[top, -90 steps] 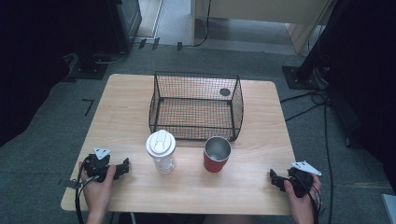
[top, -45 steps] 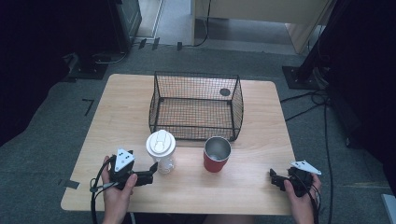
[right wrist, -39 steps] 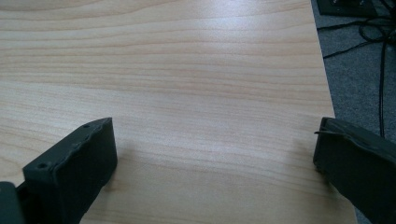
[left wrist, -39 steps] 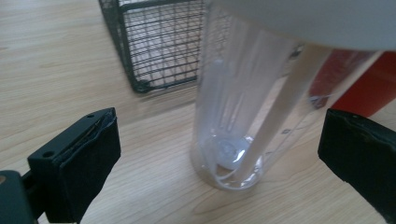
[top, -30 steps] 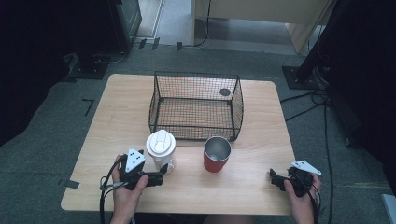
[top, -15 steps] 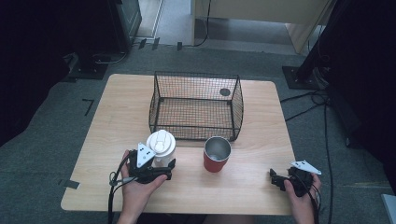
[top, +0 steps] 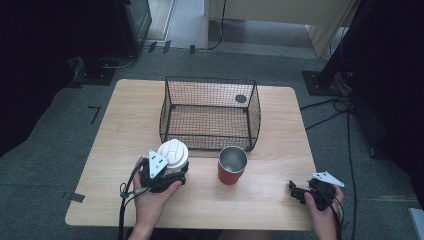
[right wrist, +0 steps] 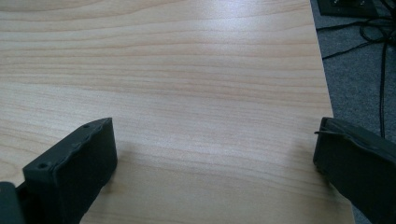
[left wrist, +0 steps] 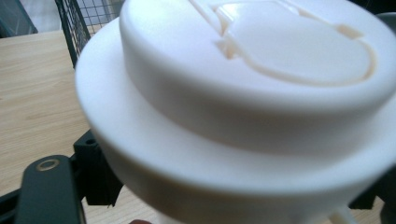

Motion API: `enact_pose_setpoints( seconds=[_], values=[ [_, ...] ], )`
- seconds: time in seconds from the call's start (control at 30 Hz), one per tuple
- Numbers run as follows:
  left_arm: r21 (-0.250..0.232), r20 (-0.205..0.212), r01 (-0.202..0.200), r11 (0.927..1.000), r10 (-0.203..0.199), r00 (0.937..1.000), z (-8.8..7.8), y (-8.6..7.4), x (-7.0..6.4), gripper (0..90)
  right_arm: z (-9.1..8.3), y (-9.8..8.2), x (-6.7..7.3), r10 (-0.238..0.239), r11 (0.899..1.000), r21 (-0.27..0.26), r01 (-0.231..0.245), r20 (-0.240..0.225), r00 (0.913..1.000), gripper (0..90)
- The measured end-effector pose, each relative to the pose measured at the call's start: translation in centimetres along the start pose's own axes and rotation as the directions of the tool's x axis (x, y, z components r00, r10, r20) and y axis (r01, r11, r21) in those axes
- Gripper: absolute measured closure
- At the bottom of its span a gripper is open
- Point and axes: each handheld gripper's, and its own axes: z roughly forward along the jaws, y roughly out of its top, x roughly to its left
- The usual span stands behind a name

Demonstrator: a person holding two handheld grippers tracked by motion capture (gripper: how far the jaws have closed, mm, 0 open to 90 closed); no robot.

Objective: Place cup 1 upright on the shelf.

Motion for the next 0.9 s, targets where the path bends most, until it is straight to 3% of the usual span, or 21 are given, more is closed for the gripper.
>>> enact_pose_setpoints(
  seconds=[0.1,0.3,0.4,0.57,0.7,0.87,0.9],
  values=[
    [-0.014,-0.009,-0.027,0.9995,0.027,0.9996,-0.1,-0.1,-0.1,16.5,0.0,0.0,0.0,0.001,1.000,0.000,-0.001,0.001,1.0000,0.0],
    [-0.050,0.001,-0.018,0.9986,0.018,0.9998,-0.1,0.1,-0.2,16.7,0.0,0.0,0.0,0.000,1.000,0.000,0.000,0.000,1.0000,0.0],
    [-0.089,0.002,-0.027,0.9956,0.027,0.9996,-0.4,0.5,-0.3,16.7,0.0,0.0,0.0,0.000,1.000,0.000,0.000,0.000,1.0000,0.0],
    [-0.111,0.005,-0.042,0.9929,0.043,0.9991,-0.6,1.2,-0.6,16.7,0.0,0.0,0.0,0.001,1.000,0.000,-0.001,0.000,1.0000,0.0],
    [-0.180,-0.004,-0.057,0.9821,0.057,0.9983,-0.6,1.9,-0.8,16.7,0.0,0.0,0.0,0.001,1.000,0.001,-0.001,0.001,1.0000,0.0],
    [-0.219,-0.005,-0.063,0.9737,0.063,0.9980,-0.7,2.5,-0.9,16.7,0.0,0.0,0.0,0.000,1.000,0.000,0.000,0.000,1.0000,0.0],
    [-0.241,-0.016,-0.068,0.9681,0.066,0.9977,-0.7,2.6,-1.0,16.7,0.0,0.0,0.0,0.000,1.000,0.000,0.000,0.000,1.0000,0.0]
  ],
)
